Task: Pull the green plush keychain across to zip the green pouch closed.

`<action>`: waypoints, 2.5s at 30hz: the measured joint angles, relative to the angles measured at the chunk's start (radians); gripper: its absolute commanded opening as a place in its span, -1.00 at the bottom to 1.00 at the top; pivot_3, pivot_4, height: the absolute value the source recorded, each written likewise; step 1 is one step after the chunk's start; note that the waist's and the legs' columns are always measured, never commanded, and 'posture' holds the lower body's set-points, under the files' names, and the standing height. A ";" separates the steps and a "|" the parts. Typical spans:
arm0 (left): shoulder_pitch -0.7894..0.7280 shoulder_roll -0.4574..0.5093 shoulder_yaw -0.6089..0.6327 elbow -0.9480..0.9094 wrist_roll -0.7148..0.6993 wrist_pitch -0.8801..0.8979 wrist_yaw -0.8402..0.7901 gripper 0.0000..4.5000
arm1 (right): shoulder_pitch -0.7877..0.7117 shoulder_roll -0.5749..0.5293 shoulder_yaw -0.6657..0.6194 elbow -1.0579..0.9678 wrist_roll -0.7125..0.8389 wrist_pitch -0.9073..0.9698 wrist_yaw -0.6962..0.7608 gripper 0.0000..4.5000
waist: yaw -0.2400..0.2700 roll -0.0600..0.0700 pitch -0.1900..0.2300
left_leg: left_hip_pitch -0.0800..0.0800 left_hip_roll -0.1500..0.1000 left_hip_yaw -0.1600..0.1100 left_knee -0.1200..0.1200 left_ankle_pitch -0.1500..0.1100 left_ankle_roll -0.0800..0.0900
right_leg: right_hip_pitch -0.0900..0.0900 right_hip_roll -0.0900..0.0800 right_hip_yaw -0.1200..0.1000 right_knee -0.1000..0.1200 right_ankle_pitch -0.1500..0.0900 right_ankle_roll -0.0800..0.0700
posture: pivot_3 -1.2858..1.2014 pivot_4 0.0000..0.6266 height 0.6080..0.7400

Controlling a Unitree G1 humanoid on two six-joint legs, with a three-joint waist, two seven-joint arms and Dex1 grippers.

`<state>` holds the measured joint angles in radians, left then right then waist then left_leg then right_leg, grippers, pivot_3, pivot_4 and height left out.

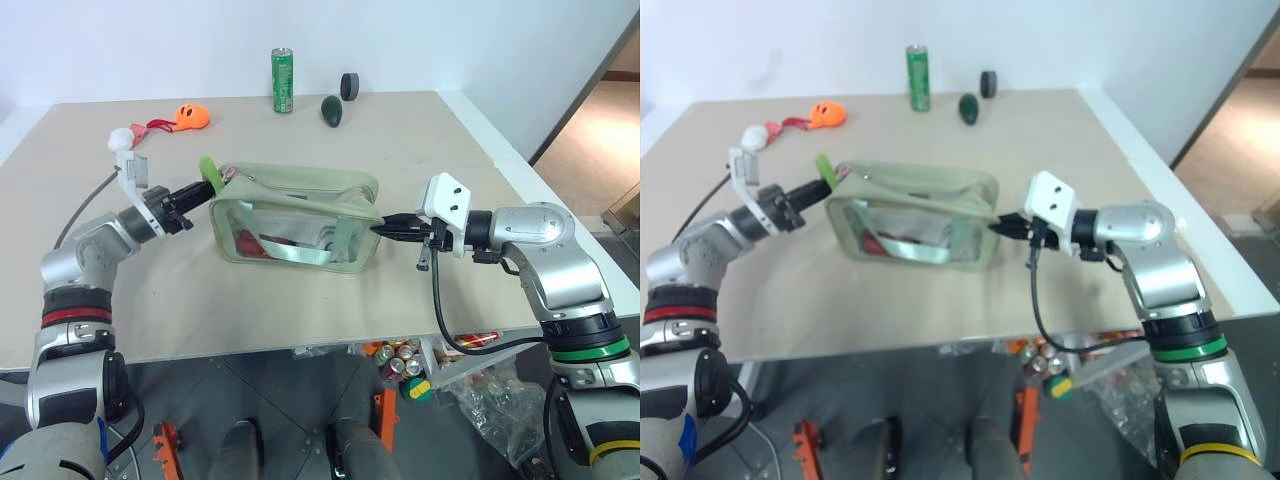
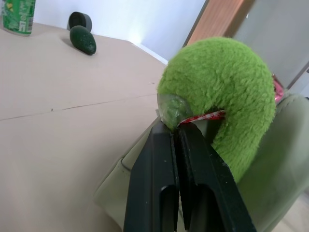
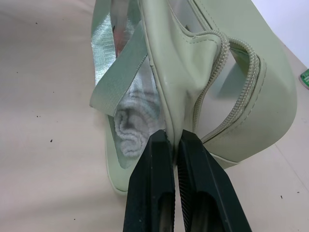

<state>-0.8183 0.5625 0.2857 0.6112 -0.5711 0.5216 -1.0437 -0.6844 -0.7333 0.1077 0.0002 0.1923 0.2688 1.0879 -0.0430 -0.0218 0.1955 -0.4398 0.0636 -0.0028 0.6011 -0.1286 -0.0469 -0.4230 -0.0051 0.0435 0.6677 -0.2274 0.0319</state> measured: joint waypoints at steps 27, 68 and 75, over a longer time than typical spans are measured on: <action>-0.078 0.004 -0.093 -0.283 -0.016 0.039 -0.022 -0.99 | -0.005 0.002 0.003 0.005 -0.007 -0.006 0.004 -1.00 | 0.000 0.000 0.000 | 0.000 0.000 0.000 0.000 0.000 0.000 | 0.000 0.000 0.001 0.000 0.000 0.000 | 0.03 -0.52 1.00; -0.082 0.043 -0.069 -0.170 0.013 0.008 -0.039 0.98 | -0.019 0.014 0.006 0.025 -0.021 -0.016 0.003 -1.00 | -0.002 0.000 0.000 | 0.000 0.000 0.001 0.000 0.000 0.000 | 0.000 0.000 0.001 0.000 0.000 0.000 | 0.03 -0.52 1.00; -0.014 0.110 -0.074 -0.182 0.021 -0.025 -0.144 0.98 | -0.019 0.015 0.007 0.024 -0.021 -0.016 0.003 -1.00 | -0.004 0.000 0.000 | 0.001 0.000 0.001 0.000 0.000 0.000 | 0.000 0.000 0.002 0.000 0.000 0.000 | 0.03 -0.52 1.00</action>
<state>-0.8324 0.6728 0.2119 0.4292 -0.5503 0.4961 -1.1878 -0.7037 -0.7185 0.1149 0.0241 0.1714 0.2528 1.0911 -0.0469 -0.0220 0.1955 -0.4392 0.0637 -0.0014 0.6009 -0.1286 -0.0468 -0.4234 -0.0048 0.0453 0.6677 -0.2274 0.0320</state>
